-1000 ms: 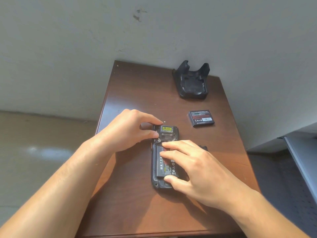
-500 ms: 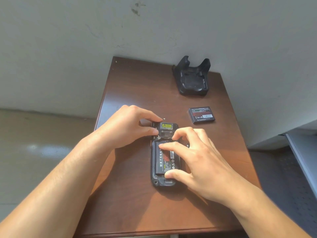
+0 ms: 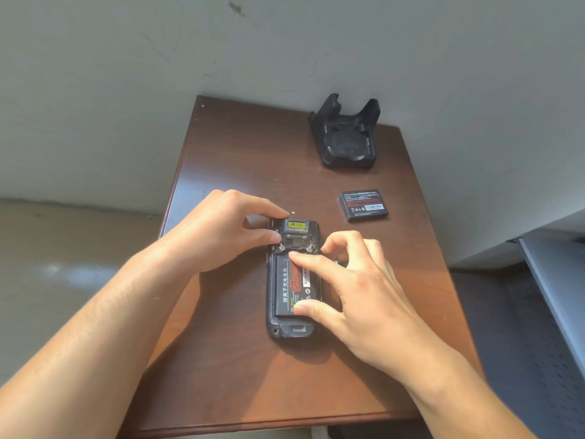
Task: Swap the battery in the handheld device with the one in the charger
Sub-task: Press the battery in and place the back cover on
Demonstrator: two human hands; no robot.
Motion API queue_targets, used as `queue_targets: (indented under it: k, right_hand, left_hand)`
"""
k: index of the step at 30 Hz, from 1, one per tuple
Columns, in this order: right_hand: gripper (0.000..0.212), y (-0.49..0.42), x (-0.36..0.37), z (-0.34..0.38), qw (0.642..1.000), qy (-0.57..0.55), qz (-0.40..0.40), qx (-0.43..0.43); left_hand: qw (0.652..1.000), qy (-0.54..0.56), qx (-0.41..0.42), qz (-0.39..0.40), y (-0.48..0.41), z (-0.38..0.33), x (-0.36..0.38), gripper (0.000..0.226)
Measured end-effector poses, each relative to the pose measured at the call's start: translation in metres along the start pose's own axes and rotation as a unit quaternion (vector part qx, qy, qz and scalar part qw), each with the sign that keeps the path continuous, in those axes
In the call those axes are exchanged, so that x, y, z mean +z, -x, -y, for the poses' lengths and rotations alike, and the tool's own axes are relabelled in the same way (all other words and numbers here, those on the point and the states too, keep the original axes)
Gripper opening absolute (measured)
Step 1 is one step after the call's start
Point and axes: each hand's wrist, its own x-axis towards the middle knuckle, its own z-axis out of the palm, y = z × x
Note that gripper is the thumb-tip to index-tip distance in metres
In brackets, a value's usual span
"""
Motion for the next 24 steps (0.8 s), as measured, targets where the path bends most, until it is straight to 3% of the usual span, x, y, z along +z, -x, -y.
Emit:
queue_targets:
  k: [6,11,16,22,24]
  right_hand:
    - [0.082,0.007,-0.016,-0.032,0.993,-0.062,-0.048,0.084]
    - [0.102,0.015,-0.027,-0.047,0.977,0.001,0.008,0.215]
    - [0.082,0.013,-0.018,-0.025,0.975,0.040,0.016,0.217]
    - [0.066,0.012,-0.022,-0.029,0.973,-0.031,0.020,0.228]
    - [0.051,0.011,-0.023,-0.037,0.972,-0.084,-0.003,0.222]
  left_hand:
    - [1.000,0.017,-0.009,-0.001,0.001,0.001,0.002,0.032]
    - [0.999,0.029,-0.013,0.000,0.001,-0.002,0.001,0.030]
    - [0.999,0.030,-0.024,-0.007,0.001,0.001,0.002,0.028]
    - [0.999,0.030,-0.034,-0.011,0.001,0.003,0.003,0.031]
    - [0.999,0.029,-0.033,-0.010,0.001,0.002,0.003,0.030]
